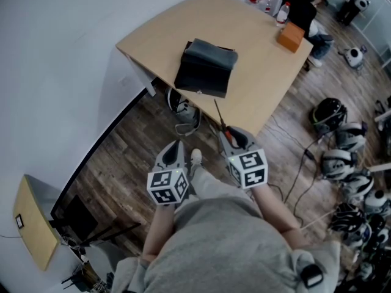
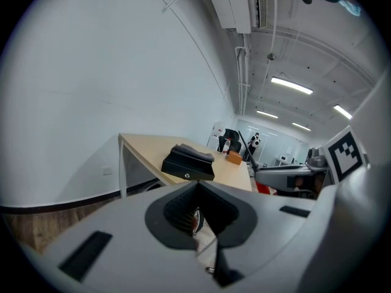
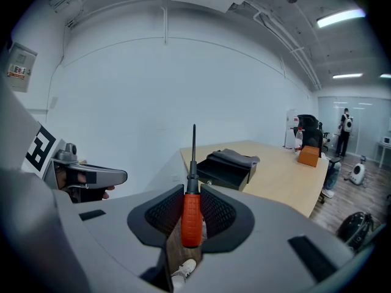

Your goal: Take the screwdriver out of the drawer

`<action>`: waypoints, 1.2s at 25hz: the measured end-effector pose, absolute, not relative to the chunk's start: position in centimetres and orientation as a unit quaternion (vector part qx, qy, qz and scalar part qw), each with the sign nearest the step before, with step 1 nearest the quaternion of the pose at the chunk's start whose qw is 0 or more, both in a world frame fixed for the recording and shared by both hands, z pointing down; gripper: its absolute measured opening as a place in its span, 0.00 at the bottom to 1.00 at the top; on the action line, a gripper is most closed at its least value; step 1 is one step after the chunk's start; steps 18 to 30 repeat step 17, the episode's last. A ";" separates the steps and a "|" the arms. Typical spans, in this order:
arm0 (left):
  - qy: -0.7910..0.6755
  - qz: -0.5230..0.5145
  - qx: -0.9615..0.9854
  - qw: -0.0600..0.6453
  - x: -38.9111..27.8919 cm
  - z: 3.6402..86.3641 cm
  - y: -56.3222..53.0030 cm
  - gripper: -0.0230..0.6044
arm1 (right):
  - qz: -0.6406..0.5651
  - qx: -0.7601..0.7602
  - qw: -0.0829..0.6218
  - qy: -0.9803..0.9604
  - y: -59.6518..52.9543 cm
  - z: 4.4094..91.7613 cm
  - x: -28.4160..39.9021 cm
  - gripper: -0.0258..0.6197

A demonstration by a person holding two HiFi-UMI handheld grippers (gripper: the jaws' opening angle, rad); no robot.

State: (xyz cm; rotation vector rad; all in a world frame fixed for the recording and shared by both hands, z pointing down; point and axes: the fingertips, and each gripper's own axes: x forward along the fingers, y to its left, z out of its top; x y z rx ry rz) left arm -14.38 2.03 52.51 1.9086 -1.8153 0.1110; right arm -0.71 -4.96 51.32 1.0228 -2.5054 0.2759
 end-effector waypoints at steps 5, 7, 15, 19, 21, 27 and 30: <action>-0.665 0.041 0.703 0.248 -14.2 52.4 2.1 0.04 | 0.096 0.364 0.207 -0.903 -4.6 51.3 -0.7 0.17; -0.664 0.041 0.704 0.248 -14.2 52.4 2.1 0.04 | 0.094 0.363 0.208 -0.903 -4.5 51.4 -0.8 0.17; -0.665 0.041 0.703 0.250 -14.4 52.6 2.2 0.04 | 0.089 0.360 0.208 -0.905 -4.4 51.5 -1.1 0.17; -0.665 0.041 0.702 0.251 -14.5 52.7 2.3 0.04 | 0.091 0.359 0.211 -0.905 -4.3 51.7 -1.2 0.17; -0.665 0.041 0.702 0.251 -14.5 52.7 2.3 0.04 | 0.091 0.359 0.211 -0.905 -4.3 51.7 -1.2 0.17; -0.665 0.041 0.702 0.251 -14.5 52.7 2.3 0.04 | 0.091 0.359 0.211 -0.905 -4.3 51.7 -1.2 0.17; -0.665 0.041 0.702 0.251 -14.5 52.7 2.3 0.04 | 0.091 0.359 0.211 -0.905 -4.3 51.7 -1.2 0.17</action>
